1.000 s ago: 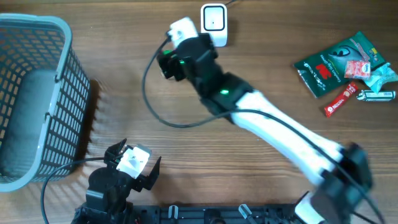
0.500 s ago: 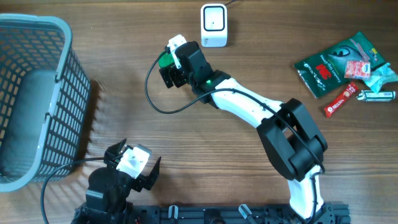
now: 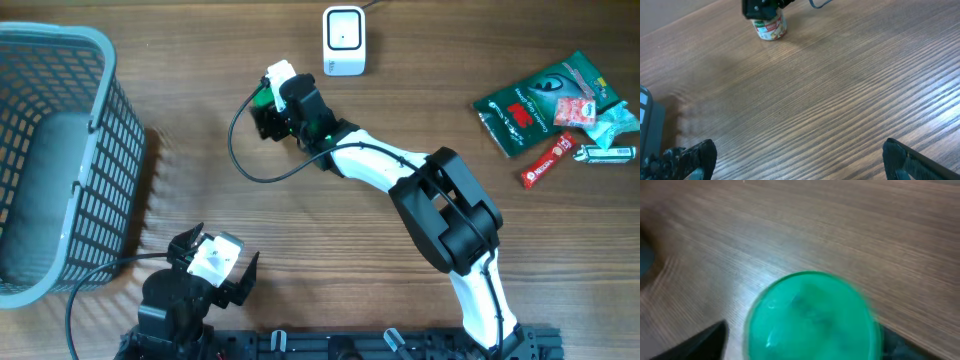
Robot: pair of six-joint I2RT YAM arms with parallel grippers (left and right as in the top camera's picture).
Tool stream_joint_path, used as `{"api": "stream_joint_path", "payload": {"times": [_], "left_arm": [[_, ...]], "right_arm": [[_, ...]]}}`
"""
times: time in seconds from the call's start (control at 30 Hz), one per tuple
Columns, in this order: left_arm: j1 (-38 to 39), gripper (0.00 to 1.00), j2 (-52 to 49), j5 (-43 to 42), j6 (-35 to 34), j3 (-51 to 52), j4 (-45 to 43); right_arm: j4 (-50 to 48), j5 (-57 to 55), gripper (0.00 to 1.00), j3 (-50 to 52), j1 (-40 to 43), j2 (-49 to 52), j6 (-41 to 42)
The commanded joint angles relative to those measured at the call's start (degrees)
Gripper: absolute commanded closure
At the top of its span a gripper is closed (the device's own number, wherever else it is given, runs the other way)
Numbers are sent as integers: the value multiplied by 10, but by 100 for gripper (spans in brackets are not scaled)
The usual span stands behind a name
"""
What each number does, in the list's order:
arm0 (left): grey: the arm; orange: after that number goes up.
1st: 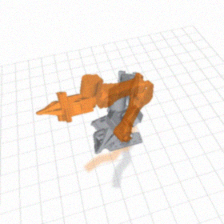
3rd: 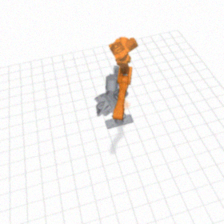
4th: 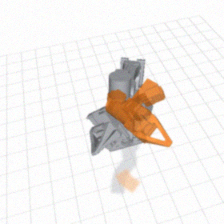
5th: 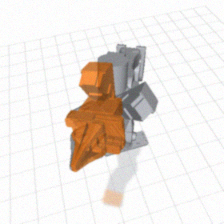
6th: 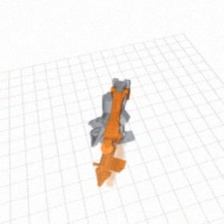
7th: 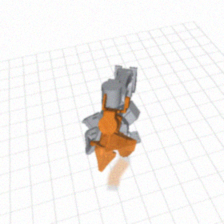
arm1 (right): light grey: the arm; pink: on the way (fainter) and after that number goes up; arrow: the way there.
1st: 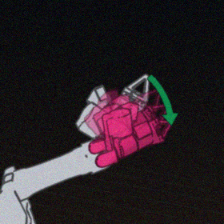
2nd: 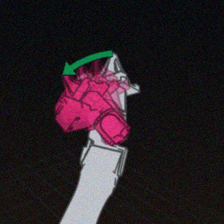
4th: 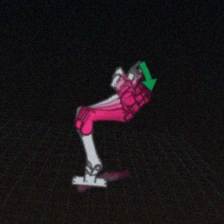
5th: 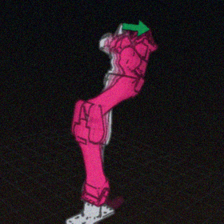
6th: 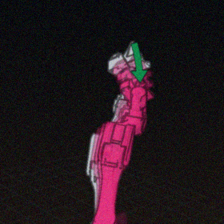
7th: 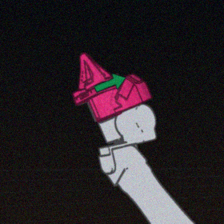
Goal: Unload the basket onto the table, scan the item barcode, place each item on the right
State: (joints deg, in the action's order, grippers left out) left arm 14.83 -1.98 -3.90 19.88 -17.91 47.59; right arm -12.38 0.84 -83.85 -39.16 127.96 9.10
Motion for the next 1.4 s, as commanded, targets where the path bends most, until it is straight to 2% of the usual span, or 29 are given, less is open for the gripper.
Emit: {"api": "stream_joint_path", "payload": {"times": [0.0,0.13,0.33,0.47,0.53,0.67,0.8,0.9,1.0,1.07,1.1,1.17,1.2,1.3,1.37], "left_arm": [[-3,0,3,-1,7,2,-2],[-3,0,3,-1,7,2,-2],[-3,0,3,-1,7,2,-2],[-3,0,3,-1,7,2,-2],[-3,0,3,-1,7,2,-2],[-3,0,3,0,7,2,-2],[-3,0,3,0,7,2,-2],[-3,0,3,-1,7,2,-2],[-3,0,3,-1,7,2,-2],[-3,0,3,-1,7,2,-2],[-3,0,3,-1,7,2,-2],[-3,0,3,0,7,2,-2],[-3,0,3,-1,7,2,-2],[-3,0,3,-1,7,2,-2],[-3,0,3,-1,7,2,-2]], "right_arm": [[21,-30,38,-24,9,-3,19],[69,-52,38,-24,16,-52,18],[276,-218,39,-24,18,-155,33],[474,-204,39,-24,17,-190,192],[531,-165,39,-18,17,-188,266],[530,-144,41,15,17,-187,374],[476,-243,40,27,17,-187,418],[496,-333,40,27,17,-187,582],[594,-339,39,27,17,-187,766],[633,-349,39,27,17,-187,824],[641,-357,37,27,17,-187,834],[675,-372,28,27,21,-187,907],[692,-370,15,27,23,-187,947],[704,-371,1,26,23,-187,944],[739,-370,1,12,23,-189,944]]}}
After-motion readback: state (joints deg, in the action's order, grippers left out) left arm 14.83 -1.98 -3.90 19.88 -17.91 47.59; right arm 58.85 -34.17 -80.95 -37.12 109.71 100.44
